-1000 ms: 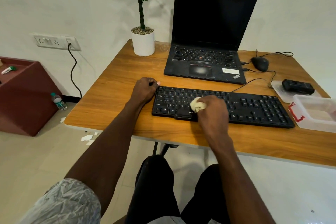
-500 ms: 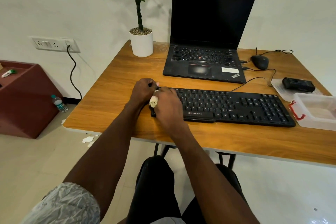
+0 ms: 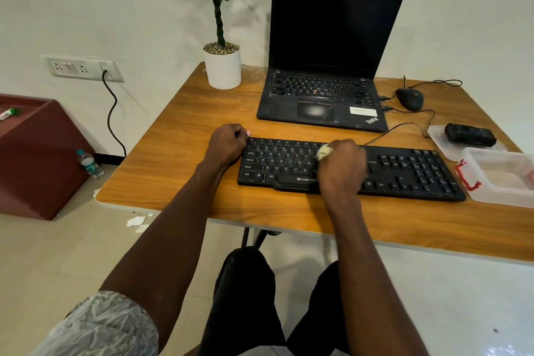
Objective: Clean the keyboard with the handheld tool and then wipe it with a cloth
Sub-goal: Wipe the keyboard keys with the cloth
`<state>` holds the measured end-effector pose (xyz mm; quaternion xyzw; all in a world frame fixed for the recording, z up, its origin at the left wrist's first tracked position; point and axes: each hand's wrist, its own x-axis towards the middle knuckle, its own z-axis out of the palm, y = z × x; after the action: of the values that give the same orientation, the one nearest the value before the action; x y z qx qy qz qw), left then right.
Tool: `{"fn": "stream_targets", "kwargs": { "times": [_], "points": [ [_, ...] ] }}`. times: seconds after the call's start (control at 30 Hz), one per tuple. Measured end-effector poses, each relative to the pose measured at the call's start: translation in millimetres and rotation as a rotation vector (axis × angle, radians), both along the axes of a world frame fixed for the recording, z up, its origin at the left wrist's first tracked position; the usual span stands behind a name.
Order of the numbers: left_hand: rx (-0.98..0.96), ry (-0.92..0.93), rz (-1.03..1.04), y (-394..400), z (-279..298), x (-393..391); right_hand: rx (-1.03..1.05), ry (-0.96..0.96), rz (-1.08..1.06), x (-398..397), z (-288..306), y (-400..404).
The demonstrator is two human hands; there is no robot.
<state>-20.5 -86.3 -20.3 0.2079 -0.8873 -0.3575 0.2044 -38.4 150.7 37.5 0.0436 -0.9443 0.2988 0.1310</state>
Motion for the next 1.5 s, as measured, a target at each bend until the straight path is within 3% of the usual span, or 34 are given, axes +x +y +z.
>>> {"fn": "stream_targets", "kwargs": {
  "times": [0.2, 0.27, 0.33, 0.53, 0.63, 0.77, 0.93, 1.13, 1.3, 1.37, 1.5],
  "points": [
    [0.017, 0.026, -0.011, -1.5, 0.2, 0.7, 0.118, 0.056, 0.513, 35.2, -5.9, -86.9],
    [0.014, 0.032, -0.018, -1.9, 0.8, 1.4, 0.093, 0.035, 0.574, 32.3, -7.9, -88.6],
    [0.003, 0.01, -0.008, -2.3, 0.6, 1.3, 0.046, 0.018, 0.481, 23.8, -7.4, -74.2],
    [0.002, -0.002, -0.006, -5.0, -2.5, -1.1, -0.062, 0.002, -0.071, -15.2, 1.1, -2.8],
    [-0.01, -0.005, -0.004, -5.7, -3.2, -1.6, -0.033, -0.005, -0.114, -19.8, -1.0, -9.7],
    [-0.029, -0.014, -0.017, -4.3, -1.5, -1.6, 0.108, 0.023, 0.131, 3.5, -3.4, -67.4],
    [-0.023, 0.031, -0.029, -4.7, -0.4, -0.3, 0.13, 0.022, 0.515, 19.9, -2.7, -111.1],
    [-0.005, 0.02, -0.024, -5.2, 1.1, 0.6, 0.024, 0.023, 0.351, -13.6, -4.4, -78.8],
    [0.1, 0.043, -0.042, -5.7, -0.5, -0.1, 0.049, -0.141, 0.786, 11.0, 6.0, -77.4],
    [0.114, 0.043, -0.043, -5.9, 0.3, 0.1, 0.019, -0.214, 0.785, 3.6, 11.4, -73.3],
    [0.091, 0.035, -0.036, -6.1, 1.0, -0.5, 0.134, -0.067, 0.785, -5.6, 12.2, -75.0]
  ]
}}
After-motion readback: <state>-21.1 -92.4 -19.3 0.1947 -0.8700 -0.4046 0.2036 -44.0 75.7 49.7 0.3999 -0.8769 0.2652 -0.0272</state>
